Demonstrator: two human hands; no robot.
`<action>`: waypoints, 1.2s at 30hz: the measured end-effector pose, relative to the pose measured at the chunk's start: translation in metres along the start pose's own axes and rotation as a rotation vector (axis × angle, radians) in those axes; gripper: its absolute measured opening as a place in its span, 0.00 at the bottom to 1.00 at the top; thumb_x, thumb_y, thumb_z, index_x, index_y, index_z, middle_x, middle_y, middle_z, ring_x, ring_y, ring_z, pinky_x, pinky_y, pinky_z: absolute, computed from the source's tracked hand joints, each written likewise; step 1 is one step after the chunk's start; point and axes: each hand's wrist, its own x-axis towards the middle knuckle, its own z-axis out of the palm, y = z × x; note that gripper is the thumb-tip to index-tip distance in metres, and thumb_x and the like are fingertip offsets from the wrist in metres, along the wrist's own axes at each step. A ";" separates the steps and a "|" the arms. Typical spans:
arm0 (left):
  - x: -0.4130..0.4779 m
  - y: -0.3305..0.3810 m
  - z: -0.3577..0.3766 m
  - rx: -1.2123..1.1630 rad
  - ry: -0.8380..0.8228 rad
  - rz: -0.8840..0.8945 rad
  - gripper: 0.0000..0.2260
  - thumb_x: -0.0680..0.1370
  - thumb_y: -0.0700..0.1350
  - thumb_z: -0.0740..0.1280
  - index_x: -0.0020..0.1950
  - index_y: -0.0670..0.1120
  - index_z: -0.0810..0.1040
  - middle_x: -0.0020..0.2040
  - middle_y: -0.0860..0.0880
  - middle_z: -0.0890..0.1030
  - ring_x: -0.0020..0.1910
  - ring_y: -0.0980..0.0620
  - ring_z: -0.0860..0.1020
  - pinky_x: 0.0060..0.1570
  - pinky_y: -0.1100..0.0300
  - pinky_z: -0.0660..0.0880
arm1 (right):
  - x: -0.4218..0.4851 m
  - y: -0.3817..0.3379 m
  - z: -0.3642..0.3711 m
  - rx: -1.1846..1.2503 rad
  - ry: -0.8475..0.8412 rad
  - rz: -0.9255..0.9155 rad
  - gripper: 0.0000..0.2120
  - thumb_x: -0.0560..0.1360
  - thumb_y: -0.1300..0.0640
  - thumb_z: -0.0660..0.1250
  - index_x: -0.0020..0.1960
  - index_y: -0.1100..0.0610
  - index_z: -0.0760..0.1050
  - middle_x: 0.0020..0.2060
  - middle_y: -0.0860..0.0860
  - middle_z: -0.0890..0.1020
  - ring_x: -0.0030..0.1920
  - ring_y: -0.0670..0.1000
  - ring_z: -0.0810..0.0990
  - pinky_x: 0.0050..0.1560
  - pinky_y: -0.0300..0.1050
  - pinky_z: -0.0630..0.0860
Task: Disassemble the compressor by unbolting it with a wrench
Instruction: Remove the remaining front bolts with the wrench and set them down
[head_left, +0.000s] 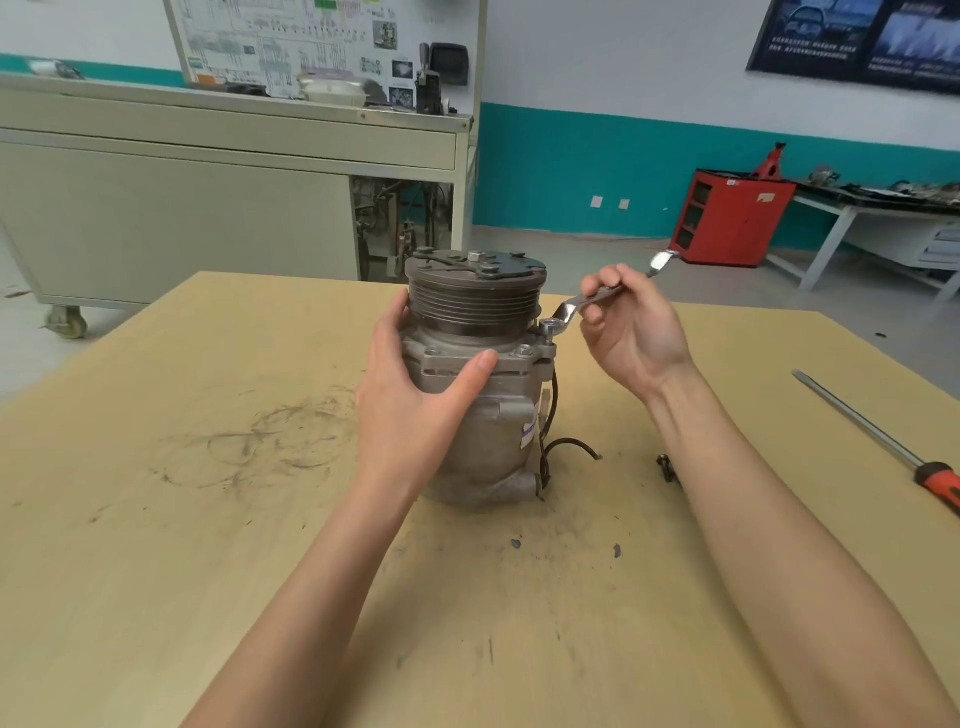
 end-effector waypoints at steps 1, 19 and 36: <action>0.000 -0.001 0.000 0.000 -0.001 0.002 0.40 0.65 0.66 0.69 0.74 0.55 0.63 0.68 0.57 0.72 0.67 0.59 0.71 0.68 0.50 0.69 | 0.009 0.002 0.001 0.018 -0.020 0.051 0.24 0.83 0.56 0.49 0.32 0.56 0.73 0.31 0.52 0.79 0.25 0.47 0.75 0.26 0.34 0.73; 0.000 -0.001 -0.001 0.010 -0.016 -0.003 0.39 0.64 0.67 0.68 0.73 0.57 0.63 0.67 0.59 0.73 0.65 0.60 0.72 0.68 0.49 0.70 | -0.020 -0.041 0.053 -0.818 0.236 -0.534 0.19 0.82 0.49 0.56 0.38 0.59 0.72 0.29 0.54 0.83 0.23 0.51 0.80 0.21 0.37 0.72; -0.001 0.000 -0.002 0.006 -0.023 0.005 0.39 0.66 0.66 0.69 0.74 0.55 0.63 0.66 0.57 0.74 0.65 0.59 0.73 0.67 0.47 0.70 | -0.054 0.003 0.086 -1.675 -0.008 -1.292 0.23 0.79 0.50 0.60 0.37 0.68 0.77 0.27 0.58 0.78 0.24 0.57 0.77 0.23 0.47 0.75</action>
